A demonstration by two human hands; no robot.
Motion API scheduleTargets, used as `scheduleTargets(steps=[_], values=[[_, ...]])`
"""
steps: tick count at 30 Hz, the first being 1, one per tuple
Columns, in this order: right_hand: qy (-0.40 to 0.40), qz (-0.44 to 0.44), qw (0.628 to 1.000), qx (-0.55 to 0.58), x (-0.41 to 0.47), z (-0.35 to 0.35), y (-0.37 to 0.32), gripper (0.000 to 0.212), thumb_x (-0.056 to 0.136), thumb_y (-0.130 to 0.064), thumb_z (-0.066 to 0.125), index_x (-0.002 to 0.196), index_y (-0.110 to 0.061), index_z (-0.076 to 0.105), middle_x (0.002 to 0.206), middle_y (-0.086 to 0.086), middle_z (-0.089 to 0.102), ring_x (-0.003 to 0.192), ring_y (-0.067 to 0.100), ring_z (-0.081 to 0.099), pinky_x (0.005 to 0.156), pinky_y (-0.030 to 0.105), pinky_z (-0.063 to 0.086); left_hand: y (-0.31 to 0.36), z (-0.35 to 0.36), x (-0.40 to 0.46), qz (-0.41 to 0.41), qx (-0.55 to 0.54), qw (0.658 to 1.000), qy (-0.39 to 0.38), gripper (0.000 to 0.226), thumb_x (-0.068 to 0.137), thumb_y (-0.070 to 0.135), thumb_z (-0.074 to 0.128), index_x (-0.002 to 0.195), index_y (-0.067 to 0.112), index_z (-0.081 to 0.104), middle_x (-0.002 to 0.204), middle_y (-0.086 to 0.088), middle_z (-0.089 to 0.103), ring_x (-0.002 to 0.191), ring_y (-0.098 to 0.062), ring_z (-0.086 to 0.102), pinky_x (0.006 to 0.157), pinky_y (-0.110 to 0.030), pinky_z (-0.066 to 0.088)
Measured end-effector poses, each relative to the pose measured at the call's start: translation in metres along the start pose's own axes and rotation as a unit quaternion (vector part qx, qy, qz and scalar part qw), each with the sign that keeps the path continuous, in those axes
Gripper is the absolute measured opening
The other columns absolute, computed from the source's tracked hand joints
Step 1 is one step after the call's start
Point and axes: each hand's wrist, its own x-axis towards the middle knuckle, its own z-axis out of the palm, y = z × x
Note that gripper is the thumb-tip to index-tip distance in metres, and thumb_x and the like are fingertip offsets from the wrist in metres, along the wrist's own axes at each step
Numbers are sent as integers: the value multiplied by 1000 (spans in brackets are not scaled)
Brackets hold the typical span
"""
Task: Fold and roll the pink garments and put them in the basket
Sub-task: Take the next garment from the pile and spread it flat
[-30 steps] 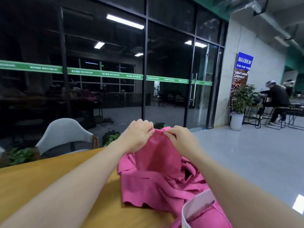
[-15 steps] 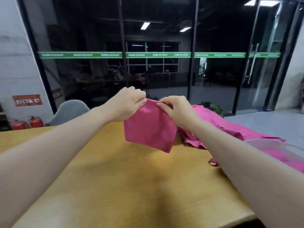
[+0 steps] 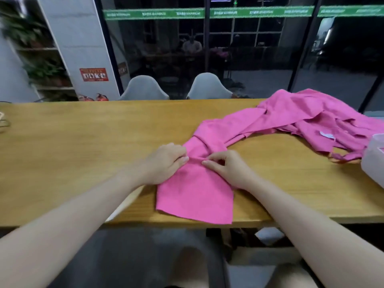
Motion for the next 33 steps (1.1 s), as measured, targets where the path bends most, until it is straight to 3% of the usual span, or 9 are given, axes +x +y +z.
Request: scheduleTargets(steps=[5, 7, 11, 14, 16, 23, 28, 31, 33], values=[[2, 3, 998, -67, -3, 4, 10, 47, 83, -72, 52, 94, -33, 75, 81, -13, 71, 74, 9, 62, 71, 41, 52, -4, -2, 24, -55, -66, 995, -40, 63, 96, 64, 29, 75, 12, 56, 74, -4, 58, 72, -20, 51, 76, -43, 43], [2, -10, 994, -108, -4, 6, 9, 46, 85, -72, 52, 93, -31, 70, 81, -11, 69, 75, 14, 61, 69, 39, 50, -2, -9, 51, -75, -109, 991, -6, 58, 102, 55, 35, 77, 11, 63, 77, -3, 64, 76, -19, 57, 81, -42, 46], [0, -26, 991, -131, -10, 8, 7, 32, 93, -61, 58, 100, -31, 67, 90, -12, 67, 82, 15, 62, 71, 39, 50, -1, 5, 119, -34, 3, 999, -19, 28, 103, 41, 50, 115, 22, 66, 117, 1, 60, 111, -19, 53, 101, -44, 44], [-3, -35, 989, -140, -15, 8, 2, 32, 94, -59, 57, 101, -30, 67, 92, -13, 66, 83, 11, 60, 70, 37, 47, -5, 29, 157, -43, 49, 995, -81, 50, 102, 52, 48, 148, 32, 49, 158, -1, 38, 144, -24, 34, 120, -46, 28], [-2, -36, 988, -148, -21, 6, 1, 35, 95, -61, 53, 96, -27, 65, 89, -12, 64, 80, 10, 57, 68, 37, 46, -9, 46, 170, -82, 39, 991, -102, 64, 101, 60, 44, 158, 33, 33, 168, 0, 21, 153, -23, 19, 125, -45, 17], [41, -10, 999, -28, -27, -1, 6, 33, 97, -57, 51, 103, -30, 69, 89, -16, 62, 82, 3, 58, 75, 34, 50, -9, 68, 172, -91, 68, 987, -115, 70, 104, 60, 33, 163, 24, 20, 169, 4, 15, 156, -13, 12, 124, -32, 4], [107, 8, 977, -182, 10, -19, 44, 31, 100, -46, 51, 108, -23, 70, 96, -5, 54, 93, 23, 59, 75, 39, 48, -15, 74, 158, -103, 66, 984, -129, 77, 100, 69, 28, 163, 28, 13, 170, 0, 10, 157, -15, 8, 128, -36, 4], [126, 83, 955, -257, 34, -25, 71, 53, 97, -54, 39, 127, -18, 63, 124, 12, 57, 116, 33, 55, 95, 48, 48, -15, 71, 134, -112, 73, 984, -119, 78, 99, 70, 26, 163, 29, 14, 171, -1, 10, 157, -16, 8, 128, -40, 6], [113, 160, 943, -269, 49, -26, 81, 57, 102, -52, 38, 145, -17, 49, 147, 20, 45, 137, 37, 41, 111, 52, 37, -9, 64, 112, -124, 73, 982, -123, 77, 100, 69, 28, 163, 29, 12, 171, -1, 9, 157, -15, 6, 128, -40, 5]])
